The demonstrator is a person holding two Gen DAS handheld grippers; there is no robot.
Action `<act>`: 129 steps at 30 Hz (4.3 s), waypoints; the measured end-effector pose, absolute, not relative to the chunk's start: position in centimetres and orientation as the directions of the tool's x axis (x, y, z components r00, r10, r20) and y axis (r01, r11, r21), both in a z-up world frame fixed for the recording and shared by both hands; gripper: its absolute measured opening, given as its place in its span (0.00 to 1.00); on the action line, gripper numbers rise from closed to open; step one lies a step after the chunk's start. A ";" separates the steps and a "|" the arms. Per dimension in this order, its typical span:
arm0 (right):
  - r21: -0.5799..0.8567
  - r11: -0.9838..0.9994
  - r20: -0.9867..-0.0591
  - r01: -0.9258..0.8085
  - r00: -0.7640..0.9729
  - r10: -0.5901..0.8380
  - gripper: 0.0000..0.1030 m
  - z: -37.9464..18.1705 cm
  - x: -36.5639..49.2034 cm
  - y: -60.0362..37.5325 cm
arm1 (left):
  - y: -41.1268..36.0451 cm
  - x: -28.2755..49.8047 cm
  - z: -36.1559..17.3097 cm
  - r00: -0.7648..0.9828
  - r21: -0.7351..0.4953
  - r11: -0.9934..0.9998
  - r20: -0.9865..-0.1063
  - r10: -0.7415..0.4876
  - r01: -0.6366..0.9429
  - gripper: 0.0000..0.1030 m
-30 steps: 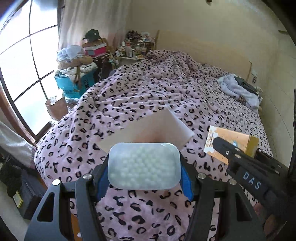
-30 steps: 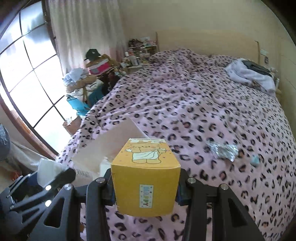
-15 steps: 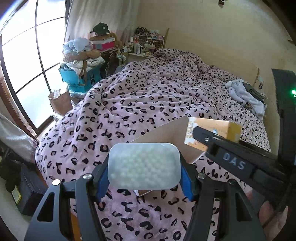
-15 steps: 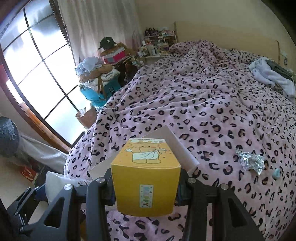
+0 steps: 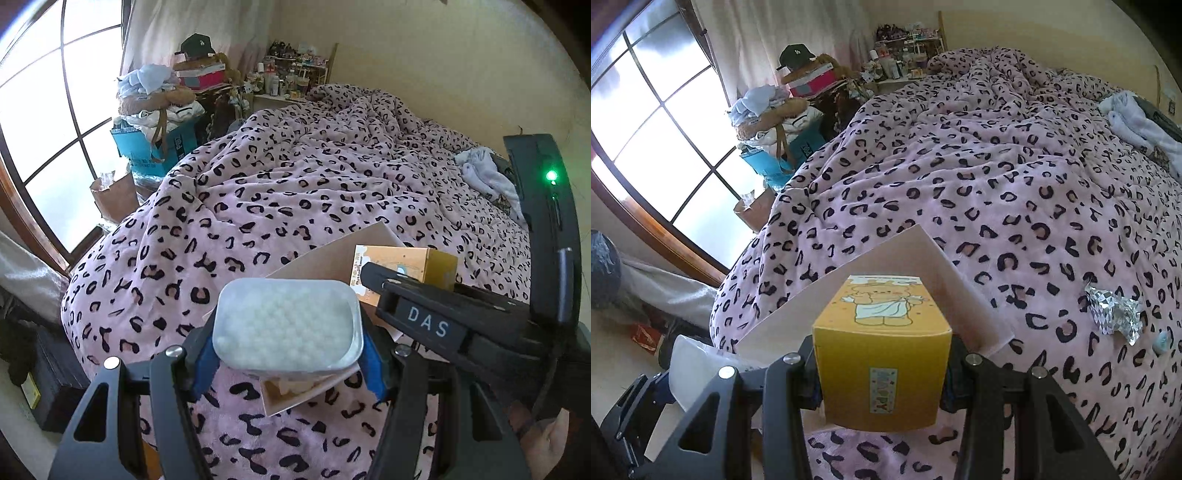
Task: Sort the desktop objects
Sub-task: 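Carry the swab tub and yellow box with both tools over the white box, then lower and open both tools to drop the swab tub and yellow box into the box, then move both open tools back over the foil packet and crystal stone, then grasp the silver foil packet with the left tool while the right tool grasps the blue-green stone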
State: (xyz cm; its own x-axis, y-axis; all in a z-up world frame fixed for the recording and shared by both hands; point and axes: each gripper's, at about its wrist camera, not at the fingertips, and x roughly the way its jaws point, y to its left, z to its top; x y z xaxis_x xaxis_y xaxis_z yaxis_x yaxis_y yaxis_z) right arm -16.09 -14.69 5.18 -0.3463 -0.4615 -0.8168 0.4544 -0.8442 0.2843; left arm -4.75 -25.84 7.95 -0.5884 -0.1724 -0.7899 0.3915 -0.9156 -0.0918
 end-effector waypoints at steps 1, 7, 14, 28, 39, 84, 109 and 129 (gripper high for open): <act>0.287 -0.844 -0.817 0.454 -0.343 -0.463 0.44 5.1 -16.2 -14.7 | -25.8 -4.8 7.9 -0.591 -0.094 -0.916 -0.788 -0.170 0.389 0.62; 0.303 -0.843 -0.815 0.444 -0.337 -0.470 0.44 5.0 -16.9 -14.5 | -25.7 -5.1 8.1 -0.613 -0.120 -0.921 -0.776 -0.146 0.371 0.62; 0.314 -0.837 -0.817 0.449 -0.322 -0.479 0.44 5.3 -17.3 -14.5 | -25.9 -6.1 7.4 -0.611 -0.183 -0.922 -0.789 -0.070 0.342 0.63; 0.288 -0.849 -0.860 0.444 -0.271 -0.433 0.44 1.9 -17.3 -15.7 | -26.3 -6.0 3.6 -0.543 -0.163 -0.915 -0.837 -0.069 0.368 0.63; 0.269 -0.851 -0.867 0.451 -0.273 -0.418 0.44 1.9 -17.4 -16.1 | -25.8 -6.4 3.7 -0.536 -0.150 -0.917 -0.841 -0.078 0.369 0.63; 0.213 -0.973 -0.836 0.094 -0.498 -0.231 0.58 6.5 -4.4 9.5 | -11.7 -1.1 6.6 -0.603 -0.183 -0.979 -0.792 0.095 0.086 0.81; 0.217 -0.956 -0.888 -0.198 -0.447 -0.109 0.58 -2.6 2.7 22.0 | 4.1 0.1 0.8 -0.511 -0.123 -0.972 -0.834 0.210 -0.199 0.81; 0.221 -0.950 -0.881 -0.222 -0.463 -0.097 0.58 -5.5 -1.4 23.8 | 4.4 -5.1 -3.1 -0.468 -0.095 -0.981 -0.868 0.164 -0.168 0.82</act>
State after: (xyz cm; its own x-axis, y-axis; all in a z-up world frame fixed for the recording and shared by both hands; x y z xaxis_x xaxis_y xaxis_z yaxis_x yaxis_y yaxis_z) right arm -1.36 23.80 -5.47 -0.4630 -0.0972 -0.8810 -0.2217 -0.9497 0.2213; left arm -5.14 4.36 -3.05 -0.4682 0.1640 -0.8683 -0.1680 -0.9812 -0.0947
